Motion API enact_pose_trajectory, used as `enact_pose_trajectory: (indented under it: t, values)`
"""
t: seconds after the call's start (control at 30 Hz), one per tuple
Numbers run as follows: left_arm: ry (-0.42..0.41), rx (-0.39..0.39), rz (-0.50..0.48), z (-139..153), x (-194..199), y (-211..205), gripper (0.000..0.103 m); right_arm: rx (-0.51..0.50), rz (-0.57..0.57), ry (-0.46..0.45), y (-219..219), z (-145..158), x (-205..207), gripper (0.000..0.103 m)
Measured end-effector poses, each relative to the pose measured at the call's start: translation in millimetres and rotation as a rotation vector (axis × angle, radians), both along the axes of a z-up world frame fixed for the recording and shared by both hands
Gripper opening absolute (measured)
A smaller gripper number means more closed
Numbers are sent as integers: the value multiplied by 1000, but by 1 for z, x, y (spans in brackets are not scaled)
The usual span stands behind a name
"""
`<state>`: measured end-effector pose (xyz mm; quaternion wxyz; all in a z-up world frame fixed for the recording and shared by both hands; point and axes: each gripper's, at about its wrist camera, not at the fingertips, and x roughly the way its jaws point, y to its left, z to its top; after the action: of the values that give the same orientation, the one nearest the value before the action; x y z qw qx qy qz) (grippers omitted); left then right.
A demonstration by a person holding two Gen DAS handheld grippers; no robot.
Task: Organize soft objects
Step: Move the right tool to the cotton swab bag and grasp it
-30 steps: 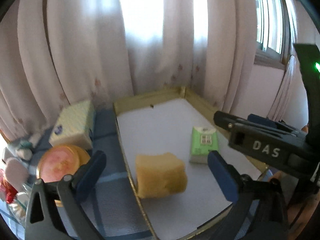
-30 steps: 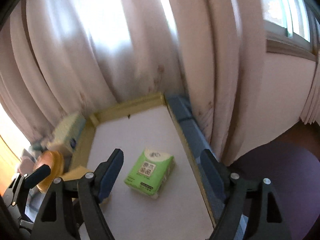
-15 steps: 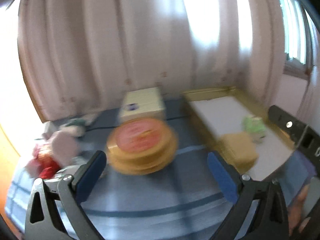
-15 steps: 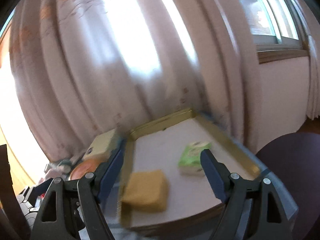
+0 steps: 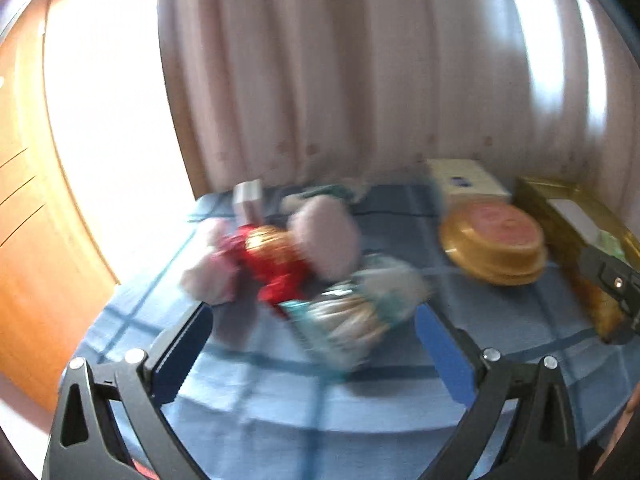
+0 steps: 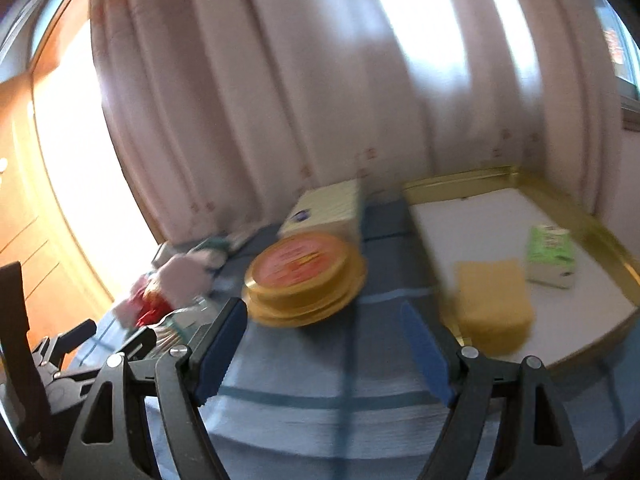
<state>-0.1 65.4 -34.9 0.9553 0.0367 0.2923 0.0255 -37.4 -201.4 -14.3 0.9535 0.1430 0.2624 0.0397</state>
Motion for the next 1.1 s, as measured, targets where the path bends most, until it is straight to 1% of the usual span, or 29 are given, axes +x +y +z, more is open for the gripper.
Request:
enact_pose_trajectory:
  t: [0.27,0.43,0.5,0.7,1.1]
  values:
    - [12,-38,125,-5,1,62,103,33,161,85,53,-10,16,81]
    - [13,-49,179,-5,1,89,103,67,224,140,82,-14,30,81]
    - [16,-57,190,-6,0,97,103,68,227,156,92,-16,36,81]
    - [16,-58,205,-9,-4,113,103,51,238,161,116,-18,41,81]
    - [7,-78,214,-7,-5,125,103,46,216,172,127,-18,41,81]
